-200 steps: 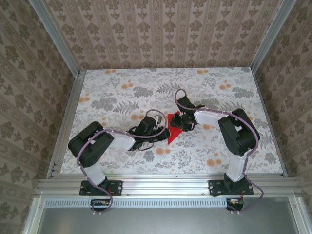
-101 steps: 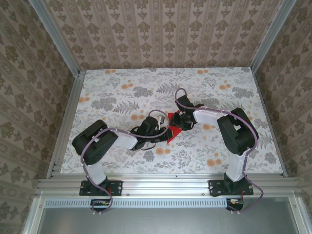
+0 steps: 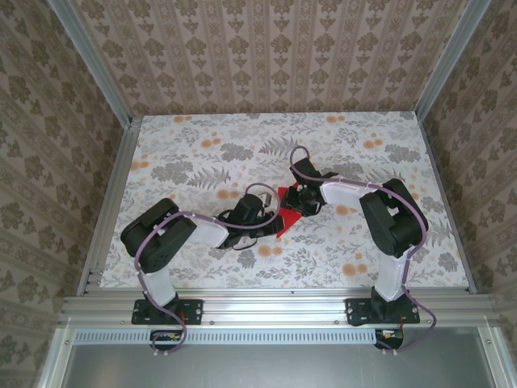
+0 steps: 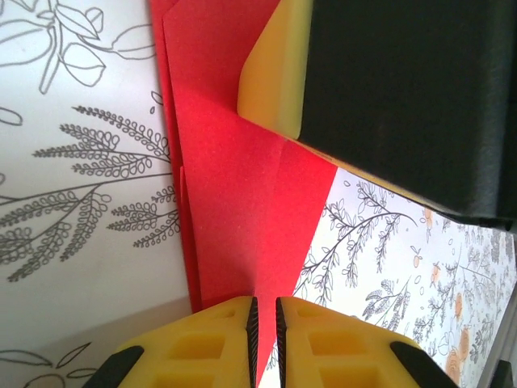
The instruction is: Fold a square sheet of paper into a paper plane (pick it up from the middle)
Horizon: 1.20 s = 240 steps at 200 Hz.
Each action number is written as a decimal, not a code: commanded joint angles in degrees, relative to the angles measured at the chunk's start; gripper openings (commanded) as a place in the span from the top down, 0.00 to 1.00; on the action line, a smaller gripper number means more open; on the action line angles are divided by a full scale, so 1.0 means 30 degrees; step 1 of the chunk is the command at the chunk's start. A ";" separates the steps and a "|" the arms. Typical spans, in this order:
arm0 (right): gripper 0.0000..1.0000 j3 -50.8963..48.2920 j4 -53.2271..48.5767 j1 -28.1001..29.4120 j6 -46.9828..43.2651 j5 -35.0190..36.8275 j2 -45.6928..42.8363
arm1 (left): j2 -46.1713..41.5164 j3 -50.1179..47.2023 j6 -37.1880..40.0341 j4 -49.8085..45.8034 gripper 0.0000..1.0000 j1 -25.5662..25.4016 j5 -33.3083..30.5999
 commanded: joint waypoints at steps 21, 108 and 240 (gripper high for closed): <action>0.54 -0.1993 -0.3017 -0.0124 0.0237 0.2910 0.4040 | -0.0321 0.0441 0.0567 -0.0897 0.82 -0.0228 -0.0319; 0.52 -0.1831 -0.2973 -0.0123 0.0003 0.2788 0.4592 | -0.0291 0.0482 0.0639 -0.1125 0.82 -0.0301 -0.0295; 0.52 -0.1604 -0.3148 -0.0133 -0.0026 0.3151 0.5420 | -0.0121 0.0922 0.0831 -0.2784 0.90 -0.0327 -0.0584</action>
